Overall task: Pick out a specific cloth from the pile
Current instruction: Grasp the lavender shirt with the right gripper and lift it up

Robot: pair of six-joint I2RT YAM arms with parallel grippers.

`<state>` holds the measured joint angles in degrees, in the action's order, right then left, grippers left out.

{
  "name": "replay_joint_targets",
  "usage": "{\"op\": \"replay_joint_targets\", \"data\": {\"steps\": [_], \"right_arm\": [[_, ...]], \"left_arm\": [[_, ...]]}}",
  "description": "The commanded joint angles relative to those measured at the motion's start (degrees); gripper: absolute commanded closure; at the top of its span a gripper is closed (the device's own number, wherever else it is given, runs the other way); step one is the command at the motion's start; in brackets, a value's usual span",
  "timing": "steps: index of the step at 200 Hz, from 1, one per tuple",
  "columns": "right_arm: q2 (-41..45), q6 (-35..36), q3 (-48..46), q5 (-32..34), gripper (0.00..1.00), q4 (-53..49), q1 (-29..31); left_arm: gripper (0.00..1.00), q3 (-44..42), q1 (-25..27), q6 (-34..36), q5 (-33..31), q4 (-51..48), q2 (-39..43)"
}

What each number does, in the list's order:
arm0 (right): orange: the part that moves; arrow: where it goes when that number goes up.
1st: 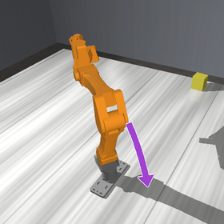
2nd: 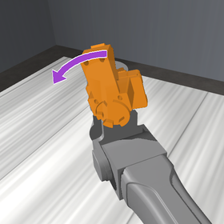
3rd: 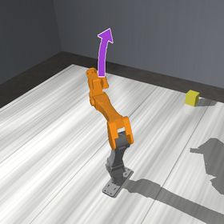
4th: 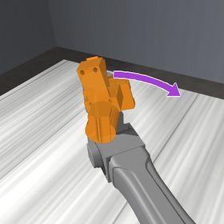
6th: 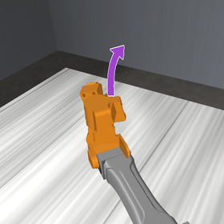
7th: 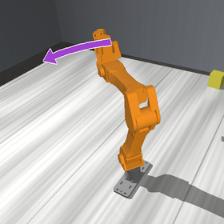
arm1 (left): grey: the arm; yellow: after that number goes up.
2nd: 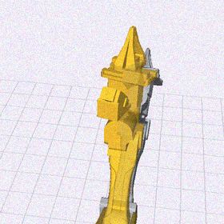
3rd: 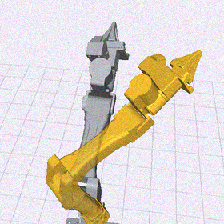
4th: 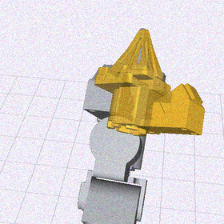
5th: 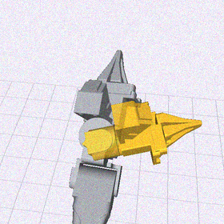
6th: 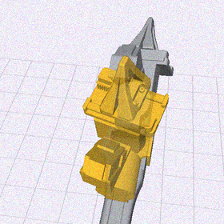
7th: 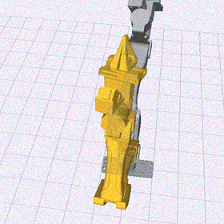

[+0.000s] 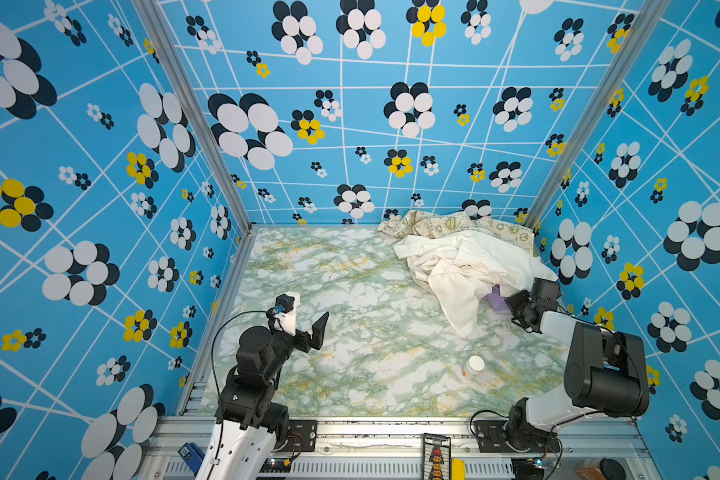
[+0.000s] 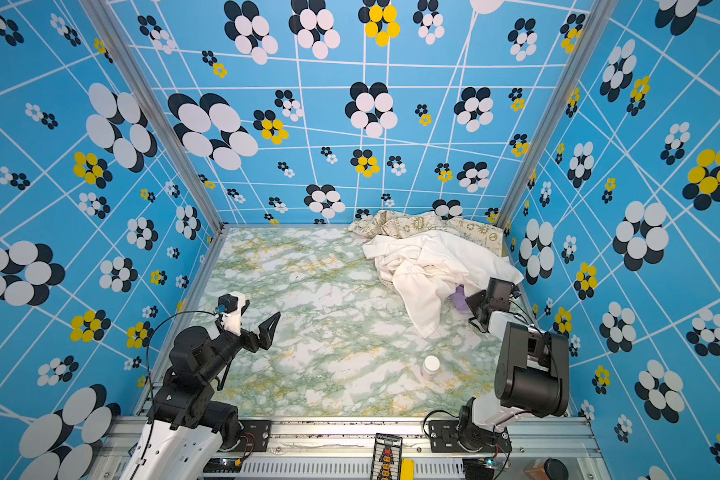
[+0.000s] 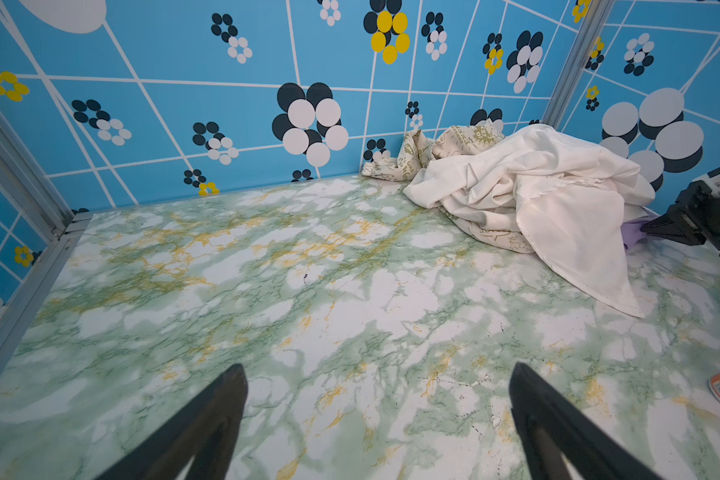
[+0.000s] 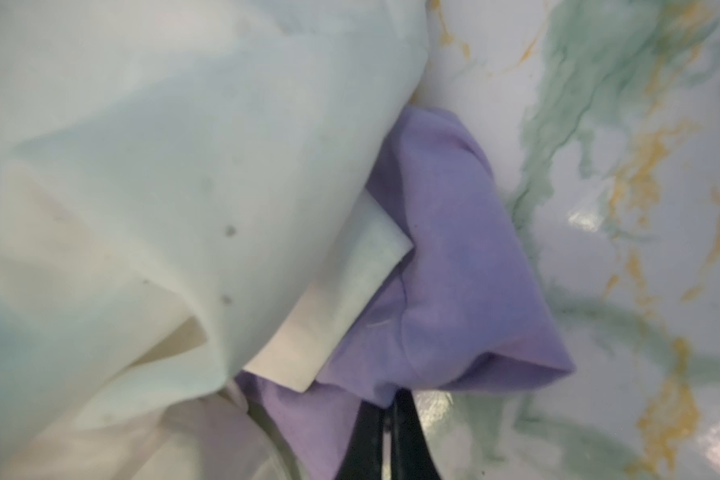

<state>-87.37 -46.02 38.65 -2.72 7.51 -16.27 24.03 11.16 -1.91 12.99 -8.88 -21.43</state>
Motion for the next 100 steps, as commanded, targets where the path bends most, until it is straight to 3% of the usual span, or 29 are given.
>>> {"op": "replay_joint_targets", "data": {"steps": [1,100], "right_arm": [[4.89,-1.58,-0.17,-0.24,1.0,0.22,-0.29],[18.36,-5.39,7.21,-1.84,1.0,-0.83,-0.31]], "left_arm": [[0.01,0.26,0.53,1.08,-0.93,-0.41,0.8],[0.01,0.46,0.75,1.6,-1.73,-0.96,1.79]]}}
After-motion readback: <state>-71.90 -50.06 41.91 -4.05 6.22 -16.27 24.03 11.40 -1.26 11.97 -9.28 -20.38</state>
